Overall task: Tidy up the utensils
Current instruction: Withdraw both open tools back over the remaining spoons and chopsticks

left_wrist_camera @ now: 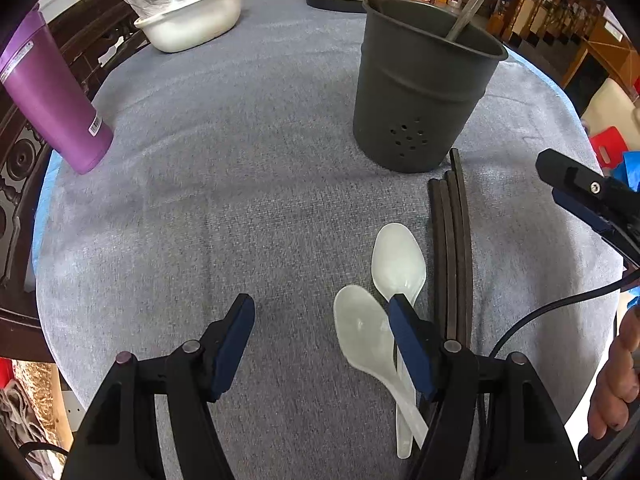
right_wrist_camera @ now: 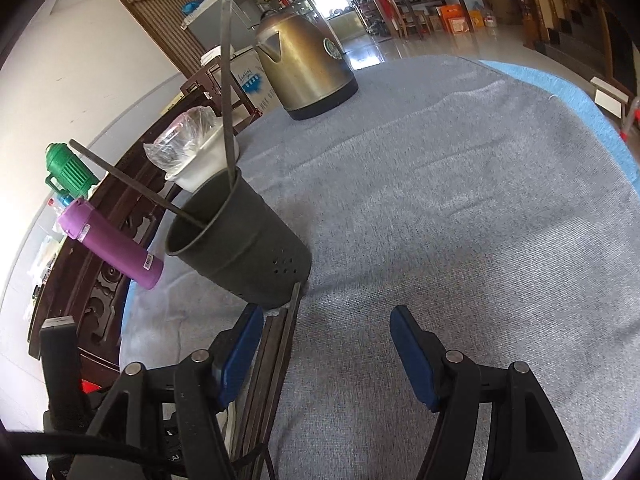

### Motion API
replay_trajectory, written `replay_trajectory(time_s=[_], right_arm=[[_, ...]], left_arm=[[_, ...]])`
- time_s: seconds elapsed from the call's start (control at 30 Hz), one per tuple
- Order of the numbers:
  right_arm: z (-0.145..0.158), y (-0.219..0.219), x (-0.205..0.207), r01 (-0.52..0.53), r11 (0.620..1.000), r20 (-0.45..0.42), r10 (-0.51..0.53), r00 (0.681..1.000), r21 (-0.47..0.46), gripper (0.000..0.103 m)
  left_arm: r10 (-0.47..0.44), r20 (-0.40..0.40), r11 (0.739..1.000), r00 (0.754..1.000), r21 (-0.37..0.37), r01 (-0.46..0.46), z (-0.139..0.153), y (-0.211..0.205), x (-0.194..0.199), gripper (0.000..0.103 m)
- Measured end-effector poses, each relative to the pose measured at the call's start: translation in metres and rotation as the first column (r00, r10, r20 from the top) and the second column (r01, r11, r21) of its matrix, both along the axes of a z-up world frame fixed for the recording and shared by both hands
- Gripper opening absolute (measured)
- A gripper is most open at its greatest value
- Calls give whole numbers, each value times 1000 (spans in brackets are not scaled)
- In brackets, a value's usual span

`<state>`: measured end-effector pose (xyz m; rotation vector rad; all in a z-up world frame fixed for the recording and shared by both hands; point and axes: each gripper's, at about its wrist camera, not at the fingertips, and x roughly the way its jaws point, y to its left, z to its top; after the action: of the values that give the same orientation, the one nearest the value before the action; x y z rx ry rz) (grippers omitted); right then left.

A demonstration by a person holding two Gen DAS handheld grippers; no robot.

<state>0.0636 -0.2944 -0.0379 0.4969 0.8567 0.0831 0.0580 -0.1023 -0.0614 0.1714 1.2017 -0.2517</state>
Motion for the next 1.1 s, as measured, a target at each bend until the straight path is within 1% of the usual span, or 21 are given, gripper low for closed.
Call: replay_trajectory(time_s=[0.3, 0.5, 0.63, 0.97, 1.1], right_arm=[[-2, 0, 0, 2, 1000, -4, -2, 1000, 13, 69], [1, 5, -4, -13, 1000, 5, 13, 1000, 17, 68], [4, 10, -8, -26, 1000, 10, 26, 1000, 12, 68], [10, 11, -20, -23, 1000, 19, 23, 1000, 21, 68], [9, 11, -23, -24, 999, 19, 24, 1000, 28, 68]], left_arm=[[-11, 2, 1000, 1000, 5, 11, 4, -6, -7, 70], [-5, 17, 1000, 1000, 6, 5, 12, -3, -16, 70], [-10, 22, 1000, 1000, 3, 9, 16, -2, -25, 70], [-40, 13, 999, 999, -4, 40, 25, -12, -63, 70], [-54, -8, 998, 999, -13, 54, 19, -14, -67, 70]])
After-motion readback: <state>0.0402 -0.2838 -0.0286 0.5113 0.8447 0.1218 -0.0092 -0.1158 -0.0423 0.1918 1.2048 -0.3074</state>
